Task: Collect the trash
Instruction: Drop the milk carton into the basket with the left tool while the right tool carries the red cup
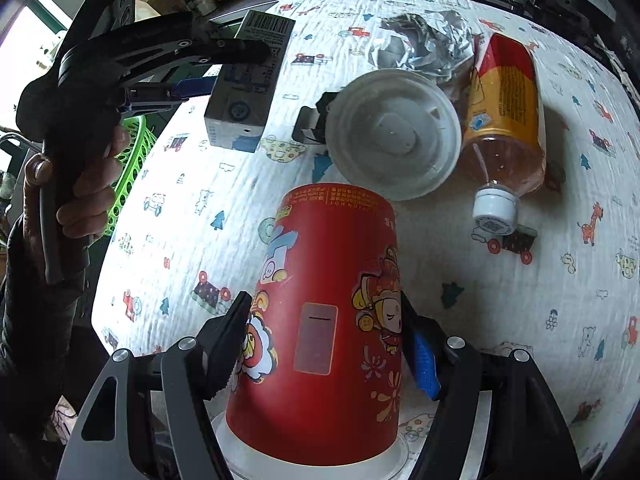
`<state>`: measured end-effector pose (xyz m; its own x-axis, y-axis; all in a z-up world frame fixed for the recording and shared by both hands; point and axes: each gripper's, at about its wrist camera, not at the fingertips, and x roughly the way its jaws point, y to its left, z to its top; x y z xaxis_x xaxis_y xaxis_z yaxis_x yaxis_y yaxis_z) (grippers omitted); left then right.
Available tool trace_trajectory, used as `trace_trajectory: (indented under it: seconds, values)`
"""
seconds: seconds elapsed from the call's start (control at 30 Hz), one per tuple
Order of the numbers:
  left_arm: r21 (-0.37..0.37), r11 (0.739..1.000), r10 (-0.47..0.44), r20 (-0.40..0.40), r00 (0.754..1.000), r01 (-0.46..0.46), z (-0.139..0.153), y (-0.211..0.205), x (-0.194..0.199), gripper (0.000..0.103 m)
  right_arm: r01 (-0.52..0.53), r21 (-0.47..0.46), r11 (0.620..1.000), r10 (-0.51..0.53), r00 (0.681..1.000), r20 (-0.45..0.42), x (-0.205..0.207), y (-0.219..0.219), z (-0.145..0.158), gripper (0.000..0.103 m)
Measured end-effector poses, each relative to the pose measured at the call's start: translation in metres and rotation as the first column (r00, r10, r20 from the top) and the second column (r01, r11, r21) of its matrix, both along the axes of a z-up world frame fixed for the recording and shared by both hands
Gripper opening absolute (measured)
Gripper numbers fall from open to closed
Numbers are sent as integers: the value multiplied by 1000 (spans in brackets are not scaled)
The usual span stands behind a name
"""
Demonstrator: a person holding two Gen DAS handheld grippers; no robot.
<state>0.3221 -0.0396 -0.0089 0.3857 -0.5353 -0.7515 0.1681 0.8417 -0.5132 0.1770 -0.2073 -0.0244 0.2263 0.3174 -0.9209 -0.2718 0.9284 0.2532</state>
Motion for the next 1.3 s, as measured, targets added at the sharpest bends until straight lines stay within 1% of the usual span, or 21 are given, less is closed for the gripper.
trace_trajectory:
  seconds: [0.2,0.37,0.5,0.67,0.77,0.9,0.97,1.07,1.2,1.3]
  values:
    - [3,996,90,44,995,-90,16,66,-29,68,-63,11,998,62,998,19,0,38,10,68]
    - [37,979,196,86,977,-200,26,137,-59,68,-129,18,992,128,991,35,4,79,18,68]
    - [61,952,292,101,951,-299,29,199,-82,68,-187,27,982,186,981,46,13,114,20,68]
    - [92,904,408,101,907,-417,24,269,-106,68,-252,37,967,250,967,55,14,163,18,68]
    - [110,875,463,91,882,-471,16,301,-115,68,-280,48,959,277,959,60,20,189,20,68]
    - [163,846,502,72,862,-507,-1,327,-119,68,-306,75,949,302,951,68,31,218,21,68]
    - [193,833,519,54,853,-519,-13,335,-118,68,-316,87,945,311,948,69,38,232,21,68]
    - [216,816,545,19,838,-536,-31,349,-119,68,-330,106,938,323,943,75,47,250,22,68]
    - [235,802,567,-10,824,-549,-45,361,-120,70,-346,133,929,337,938,82,58,272,25,68]
    - [224,799,576,-18,817,-558,-47,368,-123,70,-357,145,923,347,934,89,66,289,27,68]
